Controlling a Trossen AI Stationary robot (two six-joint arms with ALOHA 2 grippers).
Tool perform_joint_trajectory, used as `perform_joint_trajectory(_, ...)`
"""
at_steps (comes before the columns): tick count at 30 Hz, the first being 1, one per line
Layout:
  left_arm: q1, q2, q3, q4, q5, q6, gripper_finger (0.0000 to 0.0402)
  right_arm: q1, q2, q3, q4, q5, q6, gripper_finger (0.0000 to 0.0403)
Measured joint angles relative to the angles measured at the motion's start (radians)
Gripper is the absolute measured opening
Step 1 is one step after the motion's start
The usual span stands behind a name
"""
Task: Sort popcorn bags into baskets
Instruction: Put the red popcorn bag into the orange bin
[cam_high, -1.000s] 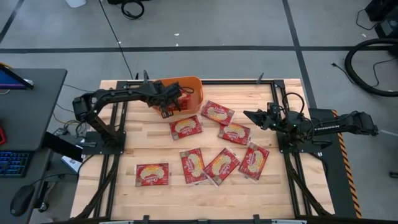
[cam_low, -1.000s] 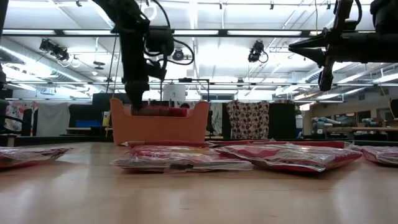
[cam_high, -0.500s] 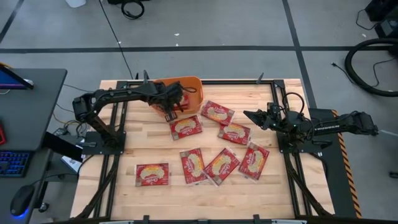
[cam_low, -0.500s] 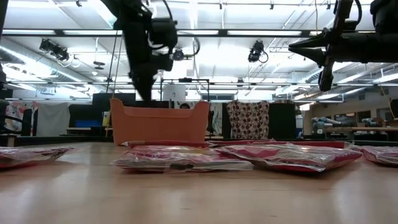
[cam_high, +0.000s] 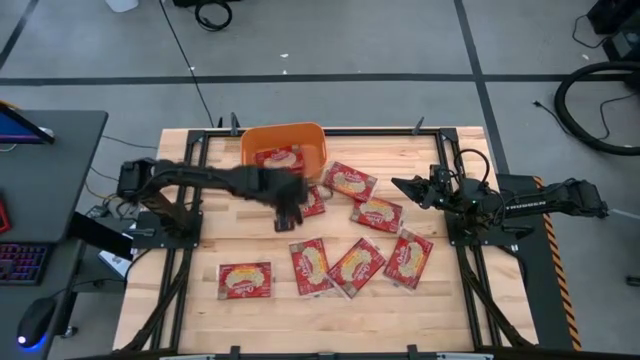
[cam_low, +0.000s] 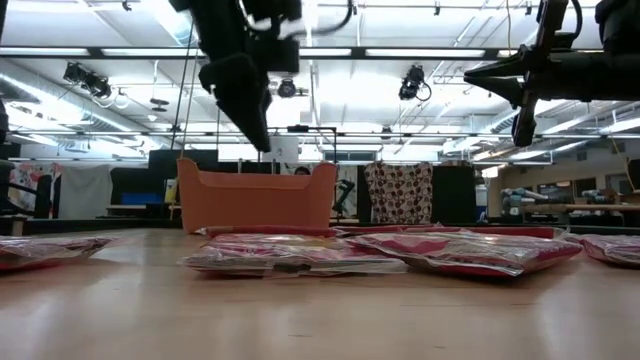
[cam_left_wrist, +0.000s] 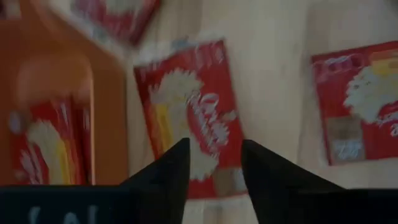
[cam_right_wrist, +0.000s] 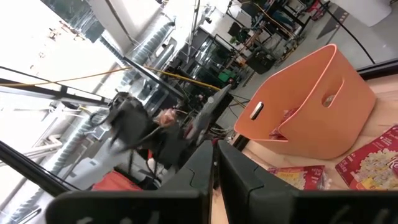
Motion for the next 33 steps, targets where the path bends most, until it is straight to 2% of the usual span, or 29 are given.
perform_joint_trajectory(6,-0.084,0.074,0.0,0.062,-0.063,-0.057,0.0219,0.0,0.0,0.0,0.0,0.0,-0.008,0.0028)
perform_joint_trajectory(10,-0.108,0.133,-0.001,0.058,-0.168,-0.088,0.024,0.0,0.0,0.0,0.001,0.0,-0.006,0.0028)
perform_joint_trajectory(13,-0.117,0.168,-0.001,0.059,-0.216,-0.124,0.0242,0.0,0.0,0.0,0.0,0.0,-0.006,0.0028)
perform_joint_trajectory(22,-0.118,0.26,-0.001,0.064,-0.269,-0.203,0.0243,0.0,0.0,0.0,0.0,0.0,-0.006,0.0028)
perform_joint_trajectory(33,-0.124,0.322,0.0,0.098,-0.302,-0.203,0.0243,0.0,0.001,0.0,-0.005,0.0,-0.005,0.0028)
